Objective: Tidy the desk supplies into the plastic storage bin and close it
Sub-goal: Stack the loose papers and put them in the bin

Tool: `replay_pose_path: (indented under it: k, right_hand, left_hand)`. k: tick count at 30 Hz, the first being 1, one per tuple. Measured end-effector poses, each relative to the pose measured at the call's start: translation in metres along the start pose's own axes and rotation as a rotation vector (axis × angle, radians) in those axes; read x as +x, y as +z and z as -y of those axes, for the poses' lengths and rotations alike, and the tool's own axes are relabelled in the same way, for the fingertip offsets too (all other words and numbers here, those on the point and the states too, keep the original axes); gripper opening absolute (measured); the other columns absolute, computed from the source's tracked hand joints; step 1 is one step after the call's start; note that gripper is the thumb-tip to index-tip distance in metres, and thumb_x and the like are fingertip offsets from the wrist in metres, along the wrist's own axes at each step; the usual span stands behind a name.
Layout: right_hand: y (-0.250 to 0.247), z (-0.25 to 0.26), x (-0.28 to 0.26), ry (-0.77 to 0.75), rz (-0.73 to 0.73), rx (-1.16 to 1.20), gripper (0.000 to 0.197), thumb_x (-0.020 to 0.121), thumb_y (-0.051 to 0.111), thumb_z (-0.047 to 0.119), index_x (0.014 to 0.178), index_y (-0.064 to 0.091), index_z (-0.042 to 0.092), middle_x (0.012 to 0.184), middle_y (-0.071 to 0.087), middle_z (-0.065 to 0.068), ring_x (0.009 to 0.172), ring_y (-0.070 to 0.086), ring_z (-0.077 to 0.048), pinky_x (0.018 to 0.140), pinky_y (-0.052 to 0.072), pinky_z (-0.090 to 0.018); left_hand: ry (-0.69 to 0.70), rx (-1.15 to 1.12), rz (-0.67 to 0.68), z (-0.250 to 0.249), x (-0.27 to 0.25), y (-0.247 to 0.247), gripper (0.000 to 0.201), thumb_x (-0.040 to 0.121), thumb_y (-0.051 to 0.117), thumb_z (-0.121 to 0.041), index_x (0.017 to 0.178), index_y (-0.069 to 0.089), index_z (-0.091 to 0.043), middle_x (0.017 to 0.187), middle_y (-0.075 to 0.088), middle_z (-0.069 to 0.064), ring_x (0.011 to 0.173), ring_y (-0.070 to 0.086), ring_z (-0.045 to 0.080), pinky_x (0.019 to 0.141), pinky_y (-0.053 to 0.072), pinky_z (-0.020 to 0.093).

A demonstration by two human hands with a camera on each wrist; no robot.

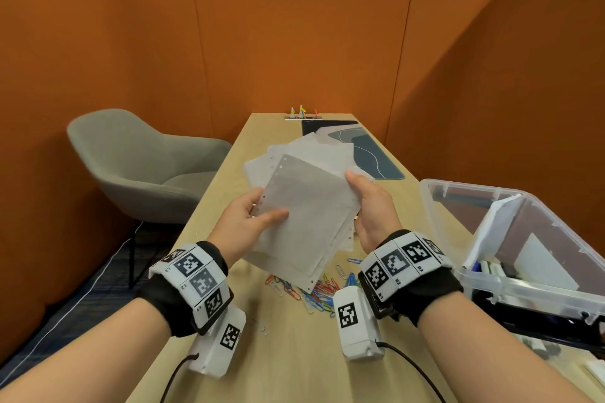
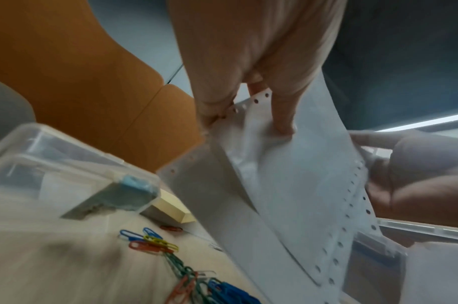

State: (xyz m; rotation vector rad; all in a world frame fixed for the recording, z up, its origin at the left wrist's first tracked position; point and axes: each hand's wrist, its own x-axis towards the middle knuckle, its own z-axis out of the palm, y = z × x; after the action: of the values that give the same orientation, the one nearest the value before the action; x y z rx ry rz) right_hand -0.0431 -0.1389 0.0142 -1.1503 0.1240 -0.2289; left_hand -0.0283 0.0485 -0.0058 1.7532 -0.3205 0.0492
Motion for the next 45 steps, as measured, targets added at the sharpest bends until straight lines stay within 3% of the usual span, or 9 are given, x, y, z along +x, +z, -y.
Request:
replay_pose_path:
  k: [13, 18, 21, 24, 28, 34, 37, 41, 45]
  right_hand:
    - [0.003, -0.006, -0.004, 0.108, 0.021, 0.043, 0.031, 0.097, 0.045, 0.019, 0.123, 0.057, 0.008, 0.117, 0.066, -0.013, 0.109, 0.062, -0.03, 0.097, 0.046, -0.053]
    - [0.007, -0.01, -0.003, 0.034, 0.0, 0.019, 0.021, 0.092, 0.045, 0.0, 0.1, 0.063, 0.008, 0.068, 0.066, -0.001, 0.053, 0.055, -0.01, 0.047, 0.046, -0.02]
    - [0.008, -0.011, -0.005, -0.023, 0.001, 0.027, 0.019, 0.091, 0.049, -0.002, 0.099, 0.063, 0.007, 0.052, 0.064, 0.008, 0.035, 0.051, -0.001, 0.036, 0.04, -0.013]
    - [0.007, -0.01, -0.007, -0.033, -0.037, 0.086, 0.01, 0.09, 0.057, 0.008, 0.094, 0.065, 0.013, 0.074, 0.071, 0.004, 0.061, 0.067, -0.009, 0.059, 0.057, -0.027]
    - [0.002, -0.005, -0.006, -0.02, -0.113, 0.105, 0.011, 0.092, 0.055, 0.01, 0.087, 0.06, 0.018, 0.094, 0.066, -0.004, 0.08, 0.064, -0.016, 0.088, 0.051, -0.044]
    - [-0.006, 0.0, 0.002, 0.007, -0.147, -0.142, 0.016, 0.096, 0.045, 0.011, 0.108, 0.056, 0.014, 0.107, 0.064, -0.008, 0.091, 0.062, -0.025, 0.085, 0.052, -0.041]
    - [-0.003, 0.001, 0.001, 0.009, -0.063, -0.239, 0.013, 0.096, 0.044, 0.016, 0.098, 0.057, 0.017, 0.104, 0.065, -0.006, 0.088, 0.062, -0.02, 0.081, 0.05, -0.038]
    - [0.003, -0.005, -0.002, 0.017, 0.117, -0.319, 0.046, 0.095, 0.036, 0.049, 0.119, 0.06, 0.018, 0.125, 0.063, -0.002, 0.116, 0.058, -0.02, 0.102, 0.042, -0.044]
    - [0.004, -0.005, -0.012, -0.045, 0.269, -0.204, 0.044, 0.083, 0.054, 0.049, 0.115, 0.063, 0.019, 0.114, 0.069, -0.002, 0.104, 0.066, -0.016, 0.091, 0.051, -0.033]
  left_hand:
    - [-0.116, -0.337, -0.185, -0.004, 0.008, 0.011, 0.035, 0.09, 0.057, -0.014, 0.125, 0.053, -0.013, 0.12, 0.064, 0.006, 0.104, 0.063, 0.022, 0.08, 0.053, 0.033]
    - [-0.127, -0.334, -0.189, -0.001, 0.008, 0.014, 0.038, 0.081, 0.069, -0.016, 0.117, 0.058, -0.016, 0.113, 0.068, 0.006, 0.101, 0.065, 0.024, 0.087, 0.053, 0.04]
    - [-0.171, -0.373, -0.143, -0.002, 0.007, 0.013, 0.037, 0.08, 0.069, -0.013, 0.117, 0.061, -0.01, 0.113, 0.069, 0.009, 0.102, 0.066, 0.027, 0.084, 0.054, 0.039]
    - [-0.156, -0.406, -0.148, -0.002, 0.007, 0.008, 0.028, 0.086, 0.062, -0.01, 0.114, 0.061, -0.009, 0.111, 0.068, 0.01, 0.099, 0.066, 0.026, 0.08, 0.055, 0.036]
    - [-0.136, -0.442, -0.123, -0.002, 0.007, -0.004, 0.014, 0.093, 0.051, -0.012, 0.102, 0.061, -0.018, 0.096, 0.069, -0.004, 0.075, 0.07, 0.008, 0.059, 0.057, 0.026]
    - [-0.129, -0.273, -0.02, -0.008, 0.007, -0.021, 0.021, 0.092, 0.052, -0.012, 0.111, 0.06, -0.017, 0.113, 0.067, 0.002, 0.1, 0.064, 0.021, 0.089, 0.049, 0.038]
    - [-0.119, -0.156, 0.028, -0.008, 0.007, -0.024, 0.02, 0.09, 0.056, -0.015, 0.109, 0.062, -0.019, 0.112, 0.069, 0.002, 0.101, 0.065, 0.022, 0.093, 0.049, 0.041]
    - [-0.046, -0.095, 0.049, -0.005, 0.008, -0.01, 0.031, 0.091, 0.055, -0.011, 0.121, 0.057, -0.013, 0.117, 0.066, 0.005, 0.104, 0.064, 0.021, 0.095, 0.048, 0.039]
    - [0.055, -0.121, -0.014, 0.003, 0.007, 0.005, 0.035, 0.09, 0.055, -0.005, 0.123, 0.05, -0.016, 0.119, 0.064, 0.005, 0.108, 0.061, 0.02, 0.096, 0.047, 0.039]
